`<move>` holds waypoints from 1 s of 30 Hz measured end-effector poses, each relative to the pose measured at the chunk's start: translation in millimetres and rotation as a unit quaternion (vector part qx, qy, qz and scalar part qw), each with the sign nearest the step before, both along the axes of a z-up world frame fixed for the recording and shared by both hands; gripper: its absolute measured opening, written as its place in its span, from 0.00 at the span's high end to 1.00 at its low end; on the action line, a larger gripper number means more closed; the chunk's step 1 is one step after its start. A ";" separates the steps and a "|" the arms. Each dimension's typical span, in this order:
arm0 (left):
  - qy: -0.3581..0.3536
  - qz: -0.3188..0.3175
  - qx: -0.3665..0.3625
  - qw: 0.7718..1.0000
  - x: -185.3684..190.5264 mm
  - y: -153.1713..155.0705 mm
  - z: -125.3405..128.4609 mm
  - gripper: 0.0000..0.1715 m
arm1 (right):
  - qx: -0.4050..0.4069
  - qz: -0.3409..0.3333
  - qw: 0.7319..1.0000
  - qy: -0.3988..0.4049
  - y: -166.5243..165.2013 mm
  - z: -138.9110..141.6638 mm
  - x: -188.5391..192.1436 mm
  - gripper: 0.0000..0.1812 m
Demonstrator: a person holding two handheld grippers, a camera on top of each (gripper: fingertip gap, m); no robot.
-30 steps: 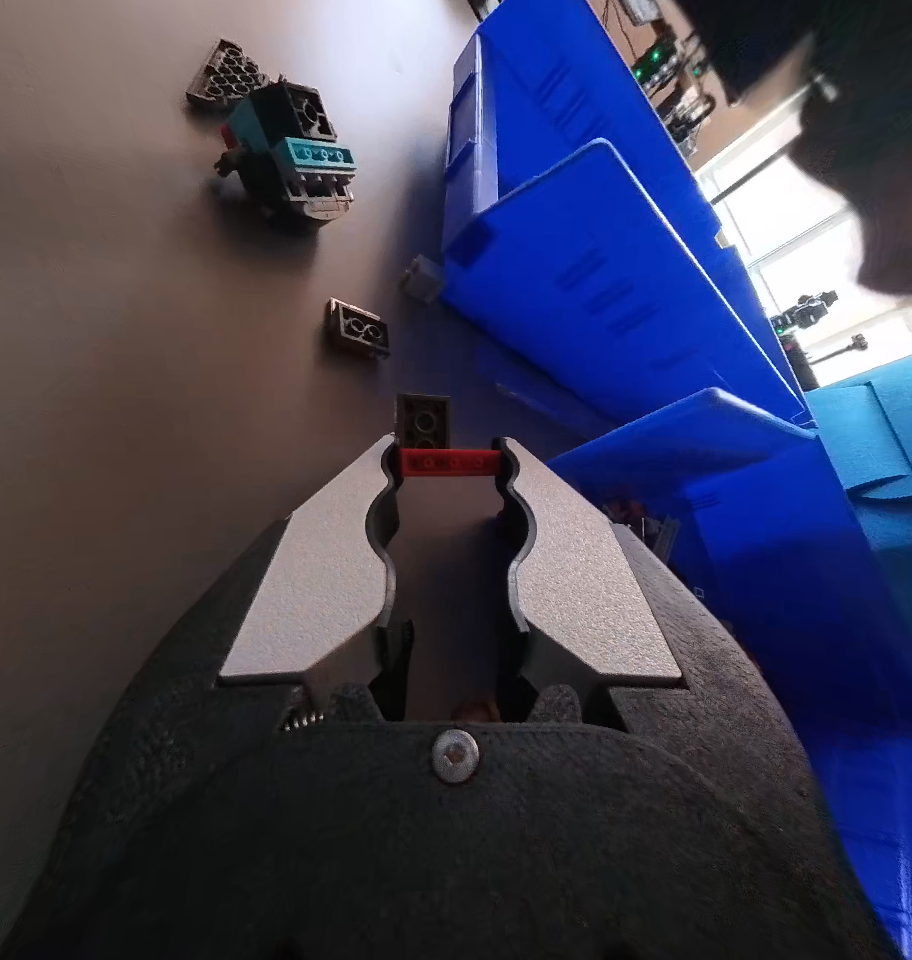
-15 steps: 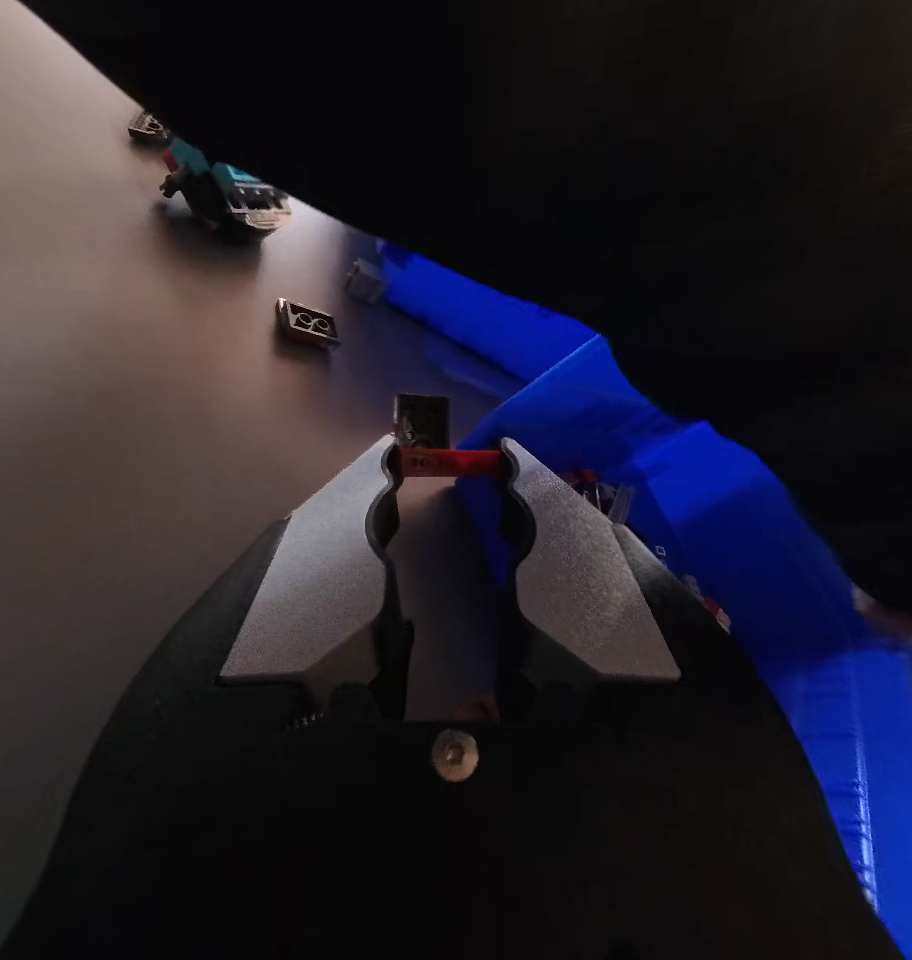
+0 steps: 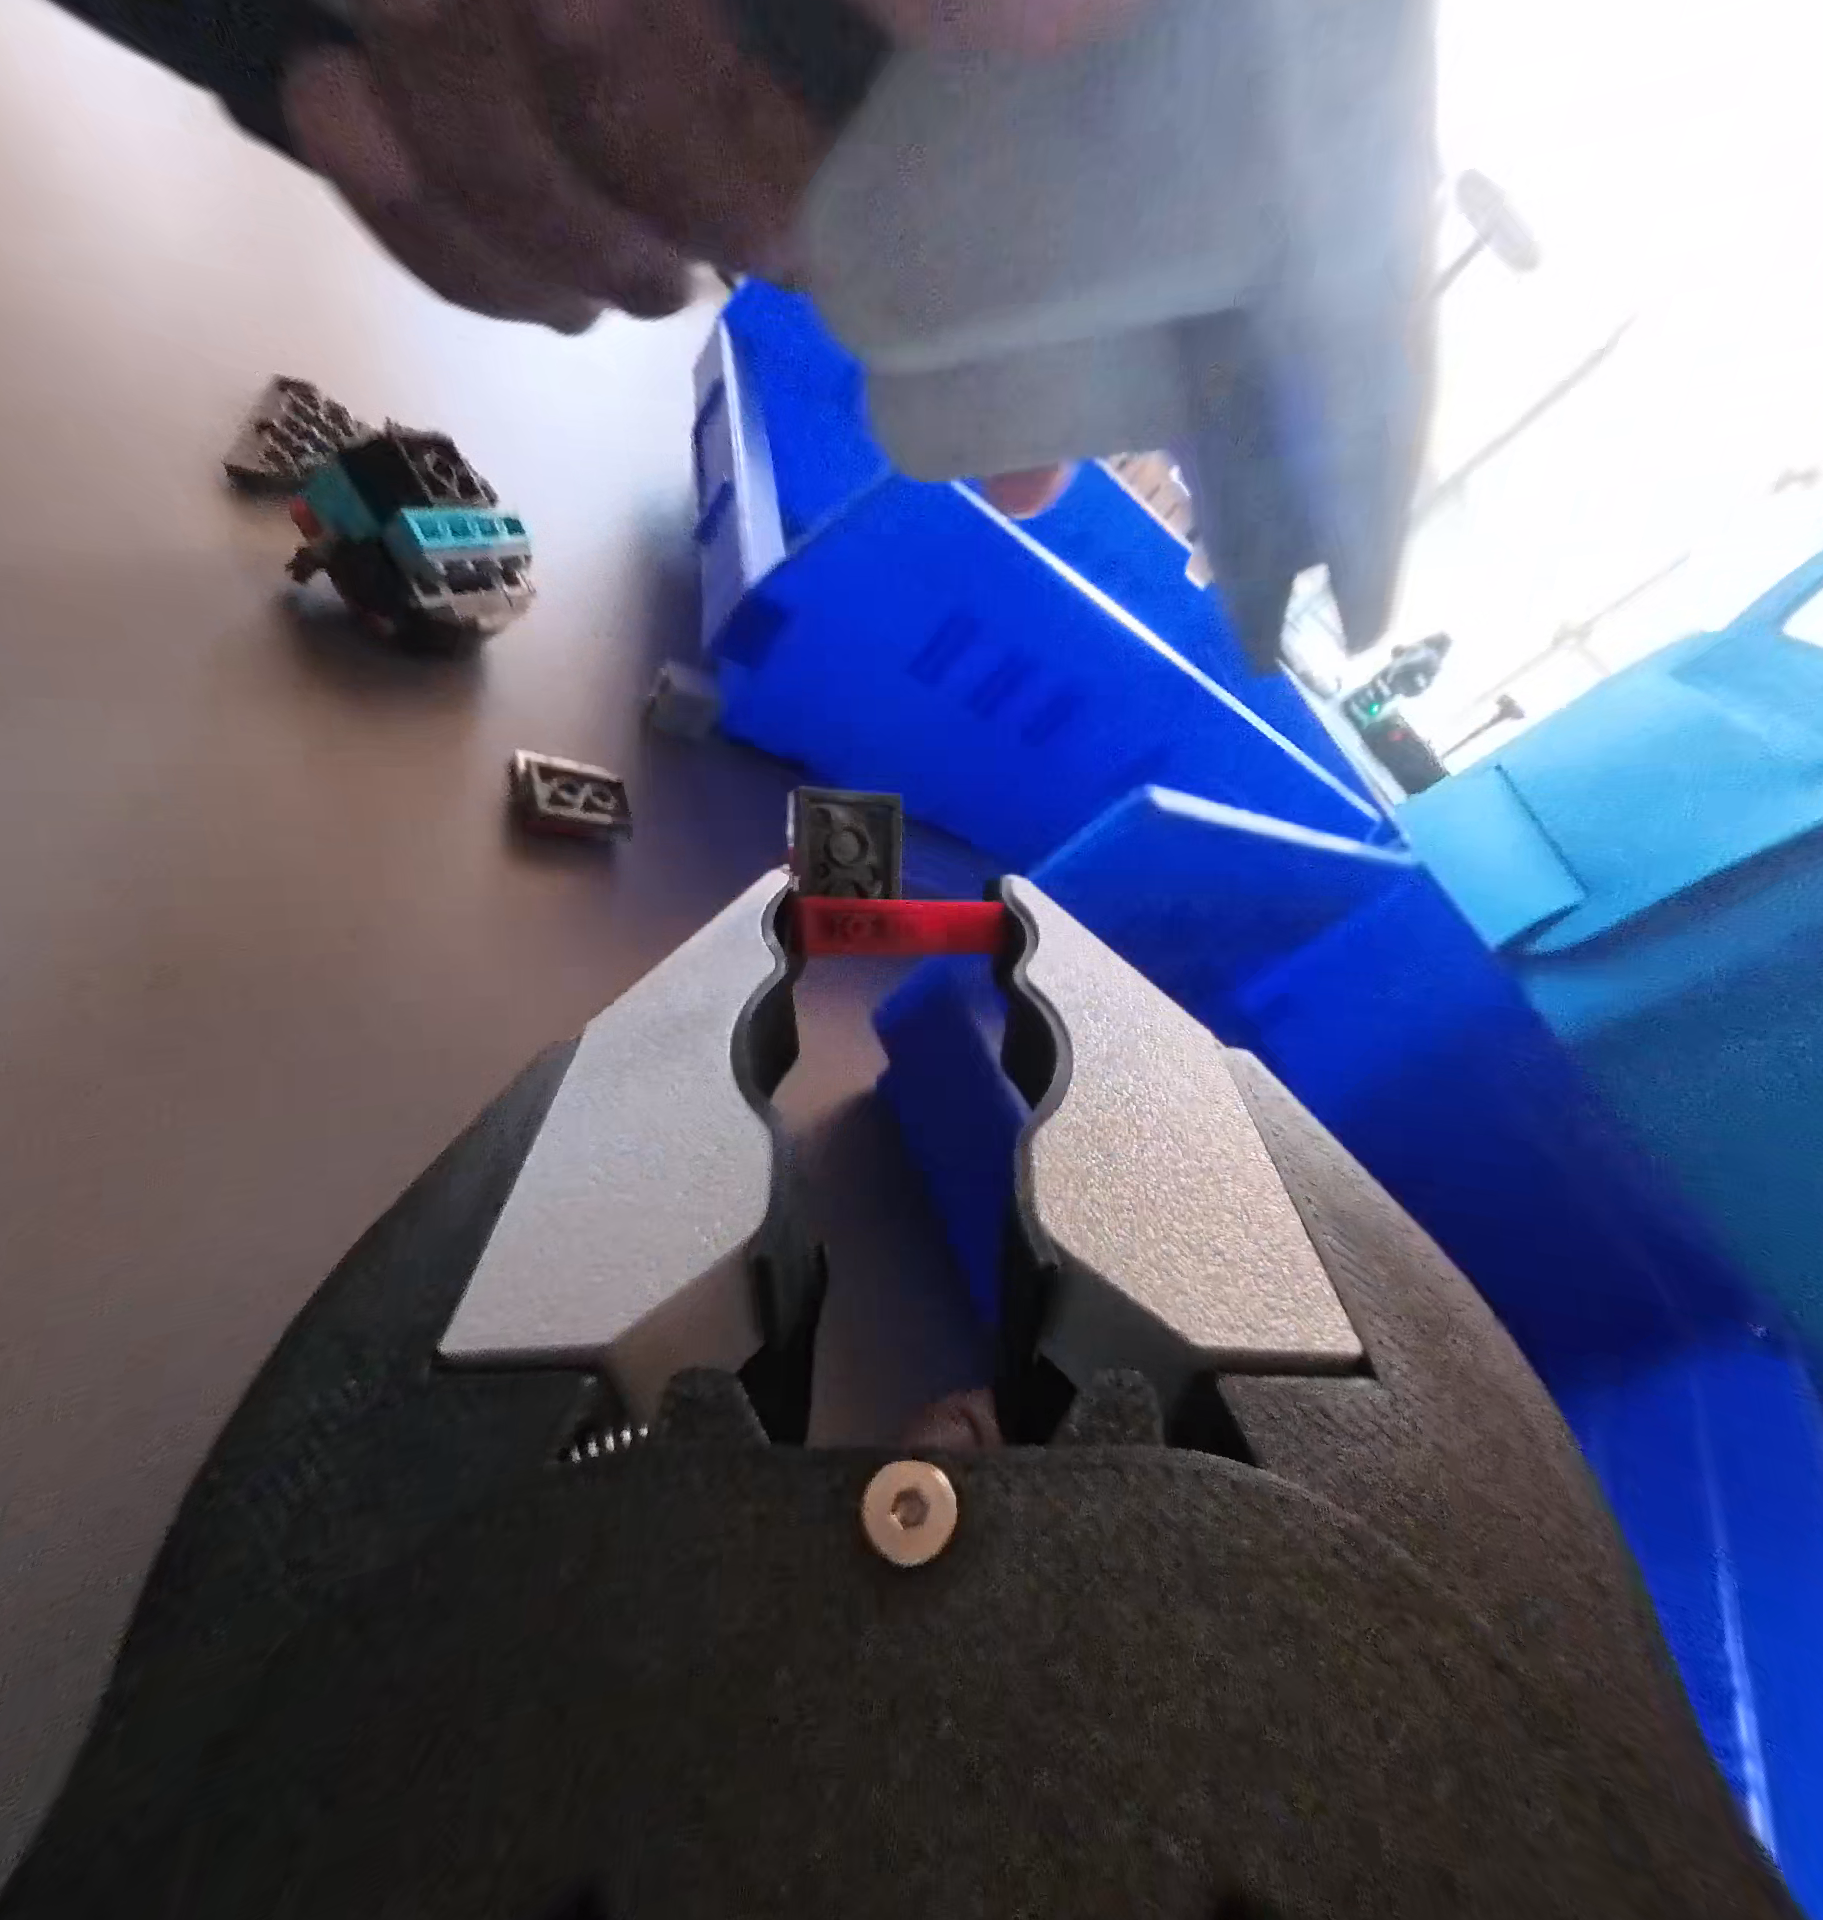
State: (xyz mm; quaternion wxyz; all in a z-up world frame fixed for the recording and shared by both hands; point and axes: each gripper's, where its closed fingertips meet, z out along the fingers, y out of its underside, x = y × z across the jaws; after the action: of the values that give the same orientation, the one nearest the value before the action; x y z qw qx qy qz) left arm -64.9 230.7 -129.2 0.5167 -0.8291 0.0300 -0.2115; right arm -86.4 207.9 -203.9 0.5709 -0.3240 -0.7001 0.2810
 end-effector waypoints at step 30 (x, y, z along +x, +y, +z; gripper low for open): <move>0.025 0.031 0.037 0.998 -58.4 -94.5 -55.9 0.95 | 0.018 0.090 0.995 0.033 -66.9 21.7 -43.5 0.75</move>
State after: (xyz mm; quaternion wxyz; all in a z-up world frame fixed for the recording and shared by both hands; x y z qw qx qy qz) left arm -123.3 136.3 -185.1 0.5525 -0.8150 0.0249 -0.1729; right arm -129.9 141.0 -182.2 0.5720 -0.2400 -0.7119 0.3292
